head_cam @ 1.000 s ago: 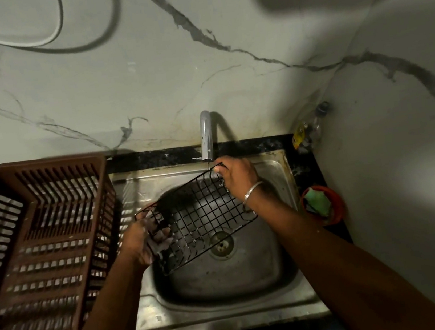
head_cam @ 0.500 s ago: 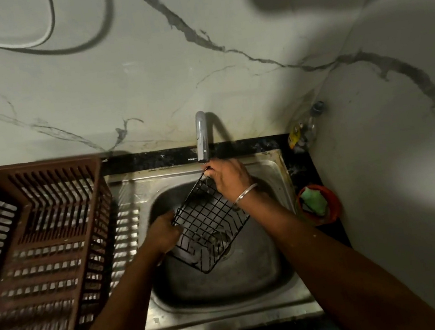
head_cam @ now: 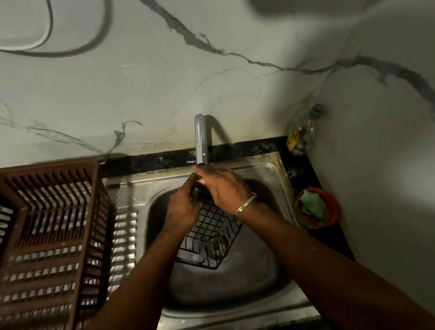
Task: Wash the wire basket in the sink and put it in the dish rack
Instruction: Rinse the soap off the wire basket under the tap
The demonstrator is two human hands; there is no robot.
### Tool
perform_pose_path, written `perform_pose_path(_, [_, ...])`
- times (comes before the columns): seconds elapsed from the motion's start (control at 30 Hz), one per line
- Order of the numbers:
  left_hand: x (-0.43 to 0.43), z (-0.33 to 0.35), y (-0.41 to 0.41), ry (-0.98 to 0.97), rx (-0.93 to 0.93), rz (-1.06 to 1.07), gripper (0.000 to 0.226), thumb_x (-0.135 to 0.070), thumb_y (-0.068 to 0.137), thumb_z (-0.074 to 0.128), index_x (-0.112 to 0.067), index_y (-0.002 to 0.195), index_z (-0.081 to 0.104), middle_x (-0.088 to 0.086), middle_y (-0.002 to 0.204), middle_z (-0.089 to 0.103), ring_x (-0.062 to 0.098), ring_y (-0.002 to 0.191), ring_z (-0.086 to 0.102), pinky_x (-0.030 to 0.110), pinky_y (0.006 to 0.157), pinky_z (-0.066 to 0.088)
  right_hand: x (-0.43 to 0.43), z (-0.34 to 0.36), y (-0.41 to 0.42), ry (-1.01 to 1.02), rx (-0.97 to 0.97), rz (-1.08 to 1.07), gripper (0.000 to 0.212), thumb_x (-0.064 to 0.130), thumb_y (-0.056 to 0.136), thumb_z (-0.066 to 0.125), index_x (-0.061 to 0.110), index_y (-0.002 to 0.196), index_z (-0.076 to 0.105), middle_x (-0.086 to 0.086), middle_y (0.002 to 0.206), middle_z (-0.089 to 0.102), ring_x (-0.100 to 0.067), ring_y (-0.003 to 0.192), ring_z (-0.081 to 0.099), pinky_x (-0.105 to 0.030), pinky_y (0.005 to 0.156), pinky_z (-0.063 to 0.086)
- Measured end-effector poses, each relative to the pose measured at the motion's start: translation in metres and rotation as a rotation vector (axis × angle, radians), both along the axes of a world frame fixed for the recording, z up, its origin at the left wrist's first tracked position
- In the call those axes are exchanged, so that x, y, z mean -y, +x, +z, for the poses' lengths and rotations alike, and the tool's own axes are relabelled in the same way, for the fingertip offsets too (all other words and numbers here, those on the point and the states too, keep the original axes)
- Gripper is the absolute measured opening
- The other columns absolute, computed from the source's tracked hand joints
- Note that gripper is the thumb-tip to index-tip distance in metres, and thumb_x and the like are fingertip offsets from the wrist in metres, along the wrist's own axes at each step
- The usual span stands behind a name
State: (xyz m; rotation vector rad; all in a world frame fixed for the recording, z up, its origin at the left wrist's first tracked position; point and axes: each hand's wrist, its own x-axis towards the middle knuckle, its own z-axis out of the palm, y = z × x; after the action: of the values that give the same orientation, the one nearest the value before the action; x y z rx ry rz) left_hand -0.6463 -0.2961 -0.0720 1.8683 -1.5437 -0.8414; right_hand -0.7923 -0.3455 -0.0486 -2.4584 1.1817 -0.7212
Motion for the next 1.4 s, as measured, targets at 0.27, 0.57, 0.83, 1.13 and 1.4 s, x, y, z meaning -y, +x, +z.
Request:
perform_pose_path(0.27, [-0.009, -0.011, -0.003, 0.066, -0.005, 0.092, 0.068, -0.002, 0.106, 0.051, -0.036, 0.163, 0.035, 0.004, 0.127, 0.070, 0.011, 0.085, 0.072, 0.030, 0.073, 0.063, -0.006, -0.014, -0.010, 0.228, 0.031, -0.032, 0.043, 0.035, 0.108, 0.046, 0.019, 0.147, 0.054, -0.011, 0.146, 0.059, -0.026, 0.136, 0.054, -0.042, 0.114, 0.045])
perform_pose_path(0.57, [0.004, -0.005, -0.004, 0.024, -0.041, 0.081, 0.059, -0.001, 0.105, 0.053, -0.030, 0.156, 0.047, -0.001, 0.108, 0.072, 0.013, 0.082, 0.070, 0.022, 0.072, 0.054, 0.002, -0.005, 0.002, 0.234, 0.027, -0.016, 0.042, 0.044, 0.108, 0.038, 0.026, 0.141, 0.056, -0.004, 0.140, 0.062, -0.023, 0.128, 0.058, -0.042, 0.107, 0.049])
perform_pose_path(0.83, [0.001, 0.004, -0.005, 0.054, -0.202, 0.184, 0.061, -0.003, 0.108, 0.049, -0.035, 0.159, 0.041, 0.002, 0.108, 0.067, 0.000, 0.061, 0.052, 0.023, 0.053, 0.051, 0.008, -0.009, 0.003, 0.057, -0.008, 0.012, 0.046, 0.002, 0.093, 0.064, 0.013, 0.137, 0.063, -0.015, 0.130, 0.069, -0.036, 0.117, 0.067, -0.049, 0.097, 0.058])
perform_pose_path(1.13, [0.015, 0.016, -0.003, 0.186, -0.115, 0.166, 0.033, -0.026, 0.113, 0.044, -0.026, 0.142, 0.061, 0.012, 0.123, 0.073, 0.035, 0.106, 0.070, 0.044, 0.090, 0.056, 0.007, -0.013, -0.008, -0.092, 0.042, 0.039, 0.035, 0.011, 0.091, 0.075, 0.010, 0.126, 0.072, -0.012, 0.129, 0.071, -0.029, 0.120, 0.068, -0.042, 0.104, 0.055])
perform_pose_path(1.4, [0.015, 0.007, -0.004, 0.255, -0.144, 0.365, 0.046, -0.028, 0.115, 0.041, -0.022, 0.161, 0.043, 0.015, 0.134, 0.068, 0.016, 0.078, 0.067, 0.031, 0.061, 0.053, 0.007, -0.028, -0.007, -0.069, -0.114, -0.091, 0.043, 0.012, 0.091, 0.074, 0.012, 0.134, 0.065, -0.010, 0.137, 0.066, -0.029, 0.133, 0.058, -0.046, 0.114, 0.045])
